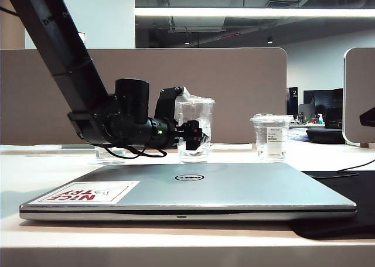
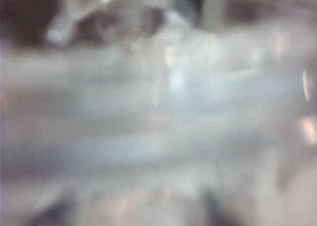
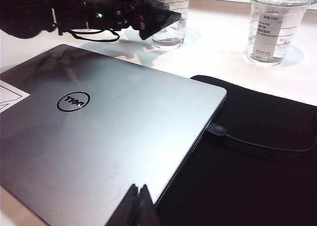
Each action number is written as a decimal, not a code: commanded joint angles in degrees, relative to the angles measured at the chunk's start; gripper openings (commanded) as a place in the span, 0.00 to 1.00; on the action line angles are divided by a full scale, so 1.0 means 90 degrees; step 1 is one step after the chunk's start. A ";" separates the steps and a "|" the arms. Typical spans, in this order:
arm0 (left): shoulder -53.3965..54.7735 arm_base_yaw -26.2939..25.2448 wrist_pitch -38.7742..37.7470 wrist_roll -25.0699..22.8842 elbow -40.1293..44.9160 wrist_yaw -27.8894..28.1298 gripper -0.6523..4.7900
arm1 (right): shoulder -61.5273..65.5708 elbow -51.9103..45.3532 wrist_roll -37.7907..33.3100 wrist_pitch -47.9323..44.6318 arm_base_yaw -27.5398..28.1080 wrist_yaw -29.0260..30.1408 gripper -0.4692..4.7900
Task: Pick up the coffee cup on the middle and place it on the left side of the laptop.
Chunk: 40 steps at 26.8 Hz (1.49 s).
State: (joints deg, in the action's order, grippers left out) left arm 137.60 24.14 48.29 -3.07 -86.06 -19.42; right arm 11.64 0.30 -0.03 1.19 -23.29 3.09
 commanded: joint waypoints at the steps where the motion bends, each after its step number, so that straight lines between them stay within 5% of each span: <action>1: -0.0508 -0.0017 0.0267 -0.0282 0.0216 -0.0100 0.70 | -0.0007 -0.0024 0.0007 -0.0112 -0.0002 0.0005 0.08; 7: -0.1596 -0.0185 0.1676 0.0323 0.1763 0.0022 0.70 | -0.0012 -0.0024 0.0007 -0.0109 -0.0002 0.0005 0.08; 13: -0.2756 -0.0398 0.2363 0.0233 0.3648 0.0202 0.70 | -0.0019 -0.0024 0.0007 -0.0112 0.0000 0.0002 0.08; 19: -0.4566 -0.0828 0.2543 -0.0165 0.6183 0.1124 0.70 | -0.0155 -0.0024 0.0007 -0.0107 0.0000 0.0005 0.08; 22: -0.4898 -0.1141 0.3745 -0.0085 0.7509 0.1926 0.70 | -0.0180 -0.0024 0.0007 -0.0109 0.0000 0.0005 0.08; 24: -0.4889 -0.1375 0.3832 0.0000 0.7932 0.2013 0.70 | -0.0177 -0.0024 0.0007 -0.0109 -0.0002 0.0005 0.08; 38: -0.3611 -0.1506 0.3881 0.0724 0.7553 0.1994 0.71 | -0.0172 -0.0024 0.0007 -0.0112 -0.0002 0.0002 0.08; 40: -0.3611 -0.1506 0.3881 0.0719 0.7555 0.1994 0.79 | -0.0172 -0.0024 0.0007 -0.0112 -0.0002 0.0005 0.08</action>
State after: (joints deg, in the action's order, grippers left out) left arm 105.38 10.66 81.25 3.31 -17.98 -1.30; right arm 10.00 0.30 -0.03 1.17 -23.29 3.09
